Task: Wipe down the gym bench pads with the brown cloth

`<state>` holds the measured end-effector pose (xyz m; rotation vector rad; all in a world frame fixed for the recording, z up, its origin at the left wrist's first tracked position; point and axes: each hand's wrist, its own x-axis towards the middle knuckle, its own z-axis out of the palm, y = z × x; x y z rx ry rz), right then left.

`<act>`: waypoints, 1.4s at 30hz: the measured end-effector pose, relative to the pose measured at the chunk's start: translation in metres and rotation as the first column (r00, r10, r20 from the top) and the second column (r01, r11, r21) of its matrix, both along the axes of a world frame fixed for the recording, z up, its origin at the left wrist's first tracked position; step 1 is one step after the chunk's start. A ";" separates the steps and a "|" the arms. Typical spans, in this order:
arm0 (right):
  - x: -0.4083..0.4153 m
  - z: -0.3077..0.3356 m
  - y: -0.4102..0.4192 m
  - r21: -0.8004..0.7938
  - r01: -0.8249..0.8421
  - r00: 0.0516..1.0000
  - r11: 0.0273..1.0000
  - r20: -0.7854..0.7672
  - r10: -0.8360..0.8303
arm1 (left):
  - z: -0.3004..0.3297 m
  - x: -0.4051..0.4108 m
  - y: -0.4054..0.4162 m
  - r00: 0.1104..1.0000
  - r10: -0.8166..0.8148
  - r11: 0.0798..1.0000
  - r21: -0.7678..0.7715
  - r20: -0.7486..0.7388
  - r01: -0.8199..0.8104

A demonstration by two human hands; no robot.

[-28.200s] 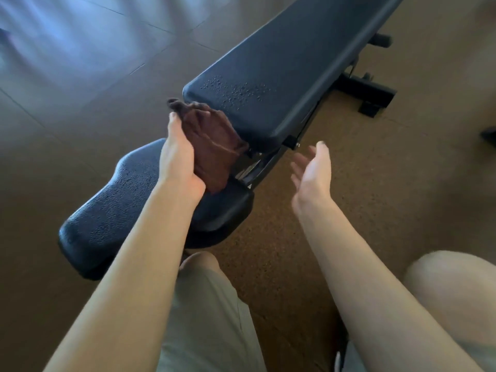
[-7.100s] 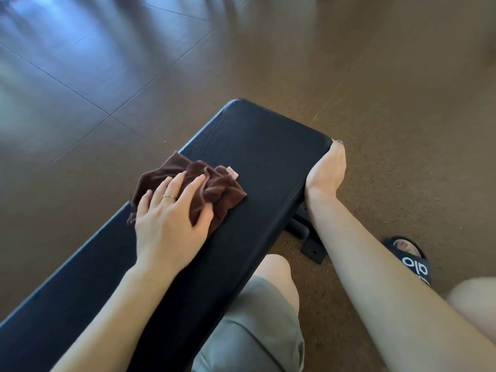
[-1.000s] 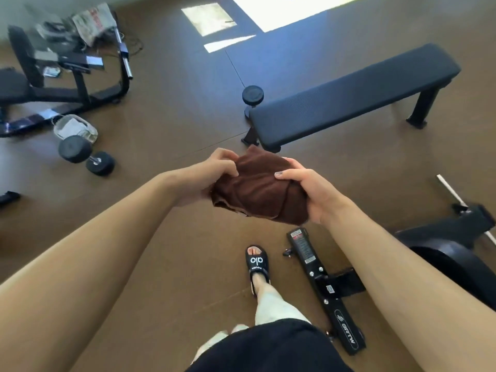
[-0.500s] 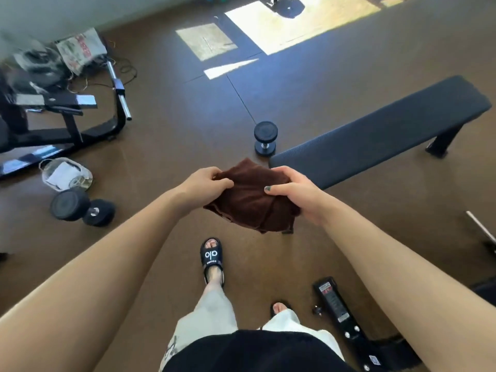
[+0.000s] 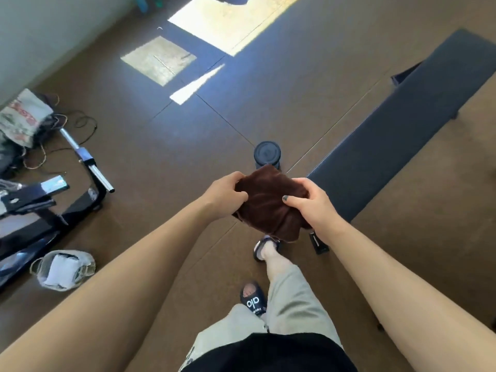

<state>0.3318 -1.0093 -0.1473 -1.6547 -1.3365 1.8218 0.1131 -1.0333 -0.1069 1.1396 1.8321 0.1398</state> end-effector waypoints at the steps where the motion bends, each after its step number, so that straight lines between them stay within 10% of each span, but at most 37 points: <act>1: -0.008 -0.009 0.017 -0.005 0.026 1.000 1.000 0.003 -0.026 | -0.011 -0.008 0.021 1.000 -0.008 1.000 0.001 -0.001 0.008; 23: -0.154 -0.315 0.260 -0.041 0.254 0.912 0.966 0.344 -0.225 | -0.338 -0.130 0.317 0.983 -0.036 0.971 -0.225 0.181 0.077; 33: -0.171 -0.507 0.309 0.137 0.259 0.817 0.956 0.497 -0.292 | -0.543 -0.156 0.379 0.909 -0.394 0.916 -0.025 0.135 0.401; 42: -0.159 -0.592 0.306 0.265 0.262 0.694 0.928 0.617 -0.372 | -0.640 -0.157 0.378 0.714 -0.681 0.690 0.183 -0.165 0.700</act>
